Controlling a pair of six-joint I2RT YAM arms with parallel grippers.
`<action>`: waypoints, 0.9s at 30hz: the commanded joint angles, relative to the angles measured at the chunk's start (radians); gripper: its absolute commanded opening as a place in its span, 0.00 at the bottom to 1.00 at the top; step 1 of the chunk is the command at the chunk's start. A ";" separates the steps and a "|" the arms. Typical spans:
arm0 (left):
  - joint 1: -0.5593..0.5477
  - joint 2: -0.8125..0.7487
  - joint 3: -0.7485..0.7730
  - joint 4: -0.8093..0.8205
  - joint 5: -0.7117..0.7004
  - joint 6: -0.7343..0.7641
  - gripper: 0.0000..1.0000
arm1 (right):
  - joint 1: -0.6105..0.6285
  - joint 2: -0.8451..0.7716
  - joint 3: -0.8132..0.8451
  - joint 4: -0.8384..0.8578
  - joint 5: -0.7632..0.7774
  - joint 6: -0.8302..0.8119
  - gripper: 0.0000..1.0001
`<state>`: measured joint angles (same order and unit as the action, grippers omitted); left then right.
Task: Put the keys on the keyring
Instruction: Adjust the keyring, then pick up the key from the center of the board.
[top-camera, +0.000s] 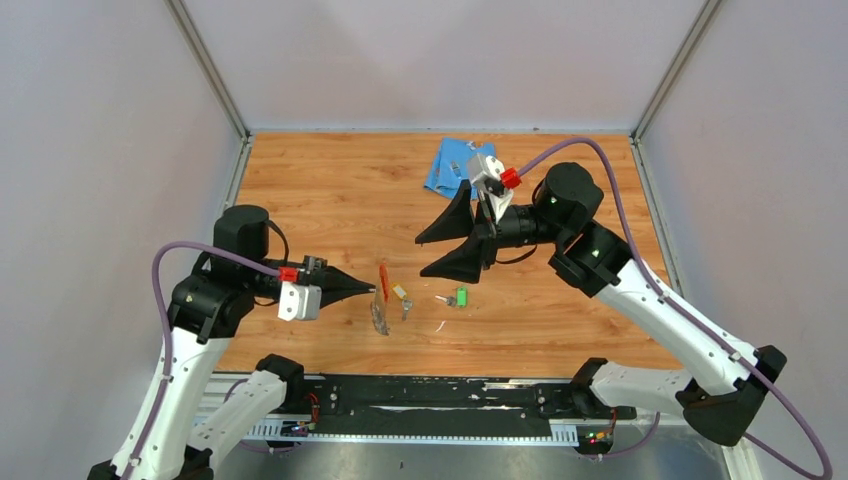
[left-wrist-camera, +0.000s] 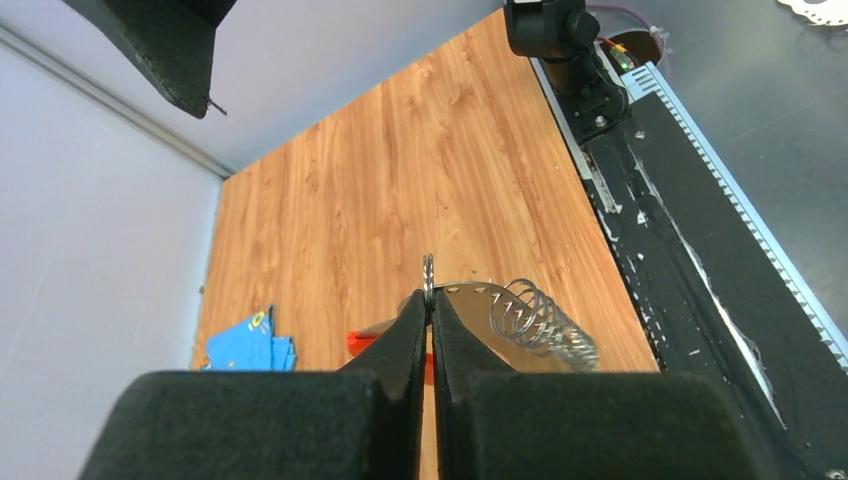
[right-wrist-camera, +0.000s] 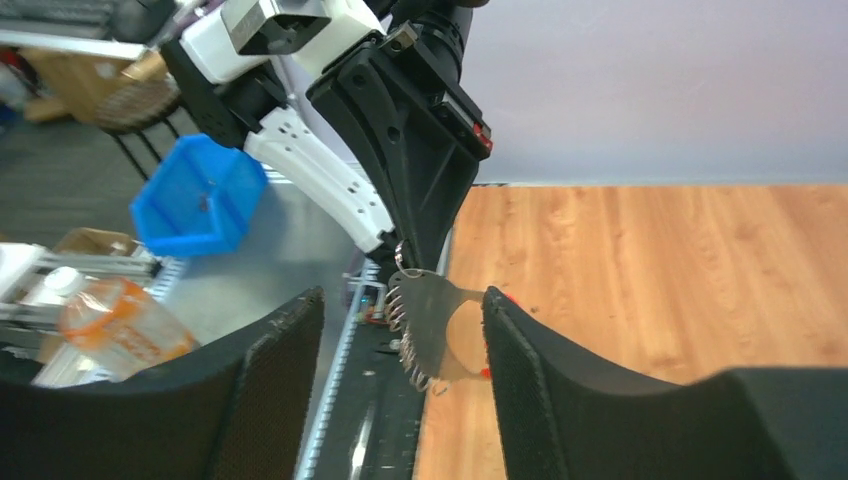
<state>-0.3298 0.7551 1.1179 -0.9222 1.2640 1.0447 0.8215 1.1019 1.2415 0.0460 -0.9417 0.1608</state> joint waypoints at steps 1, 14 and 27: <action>-0.006 -0.012 -0.012 -0.001 0.013 0.037 0.00 | -0.049 0.029 0.020 0.050 -0.152 0.216 0.66; -0.006 -0.042 -0.048 -0.001 -0.028 0.048 0.00 | -0.061 0.054 -0.026 -0.294 0.295 -0.046 0.39; -0.006 -0.097 -0.122 -0.001 -0.130 -0.004 0.00 | 0.047 0.305 -0.339 -0.024 0.613 -0.245 0.47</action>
<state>-0.3298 0.6788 1.0142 -0.9230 1.1687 1.0657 0.8185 1.3090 0.9123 -0.1120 -0.4118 0.0135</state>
